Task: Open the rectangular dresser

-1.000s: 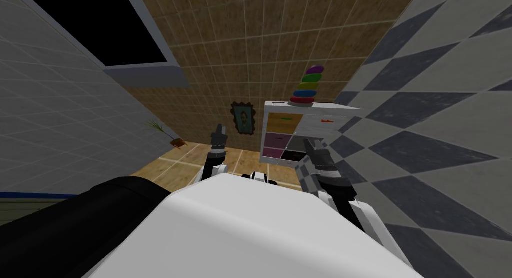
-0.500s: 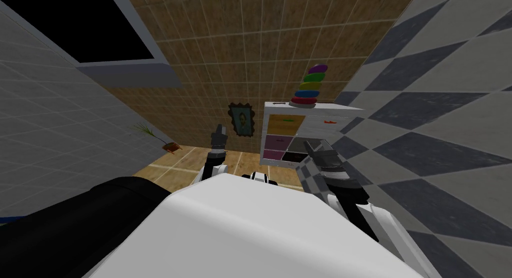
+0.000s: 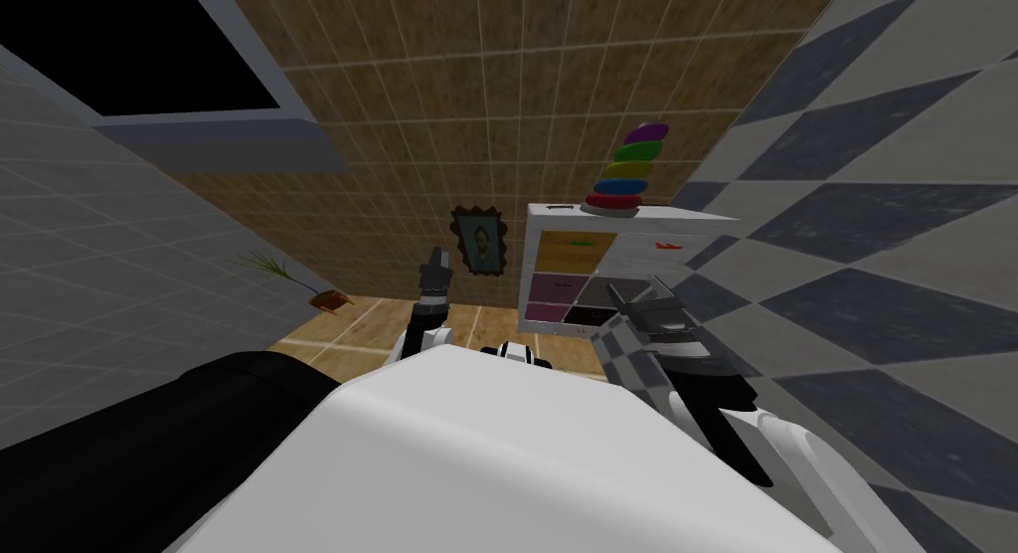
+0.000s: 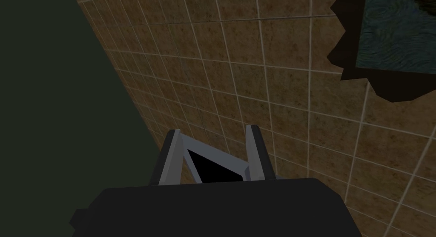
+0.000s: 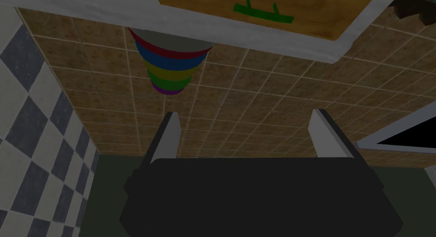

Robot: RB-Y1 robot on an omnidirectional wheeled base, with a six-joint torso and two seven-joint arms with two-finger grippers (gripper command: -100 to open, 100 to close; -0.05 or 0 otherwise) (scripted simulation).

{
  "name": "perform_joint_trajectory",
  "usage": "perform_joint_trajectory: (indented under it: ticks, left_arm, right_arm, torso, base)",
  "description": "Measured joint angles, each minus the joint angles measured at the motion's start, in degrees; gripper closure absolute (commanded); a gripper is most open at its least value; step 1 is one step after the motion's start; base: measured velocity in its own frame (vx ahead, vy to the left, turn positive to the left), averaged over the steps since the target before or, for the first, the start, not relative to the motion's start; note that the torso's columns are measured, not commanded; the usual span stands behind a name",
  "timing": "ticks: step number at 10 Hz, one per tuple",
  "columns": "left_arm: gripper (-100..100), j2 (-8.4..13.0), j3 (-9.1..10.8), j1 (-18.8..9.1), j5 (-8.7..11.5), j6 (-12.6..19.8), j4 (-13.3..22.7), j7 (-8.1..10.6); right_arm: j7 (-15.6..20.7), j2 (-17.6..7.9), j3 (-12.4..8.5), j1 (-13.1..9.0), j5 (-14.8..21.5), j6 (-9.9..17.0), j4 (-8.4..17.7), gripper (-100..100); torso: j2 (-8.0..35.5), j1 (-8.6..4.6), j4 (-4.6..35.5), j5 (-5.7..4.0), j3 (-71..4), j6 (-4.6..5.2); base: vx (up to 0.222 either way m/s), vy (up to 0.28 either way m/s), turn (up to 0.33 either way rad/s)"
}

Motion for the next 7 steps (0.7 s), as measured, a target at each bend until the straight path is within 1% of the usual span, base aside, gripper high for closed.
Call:
perform_joint_trajectory:
  ticks: [4, 7]
  left_arm:
    - [0, 0.0, 0.0, 0.0, 0.0, 0.0, 0.0, 0.0]
    - [0, 0.0, 0.0, 0.0, 0.0, 0.0, 0.0, 0.0]
  right_arm:
    - [6.1, -3.2, -3.6, 0.0, 5.8, 0.2, 0.8, -100]
    - [10.4, -5.7, -6.2, 0.1, 9.3, 0.3, 1.5, -100]
  torso:
    - [0.0, -0.11, 0.0, -0.04, 0.0, 0.0]
    - [0.1, -0.08, 0.0, -0.02, 0.1, 0.01]
  base:
    - [0.124, 0.088, -0.028]
    - [0.117, 0.087, -0.01]
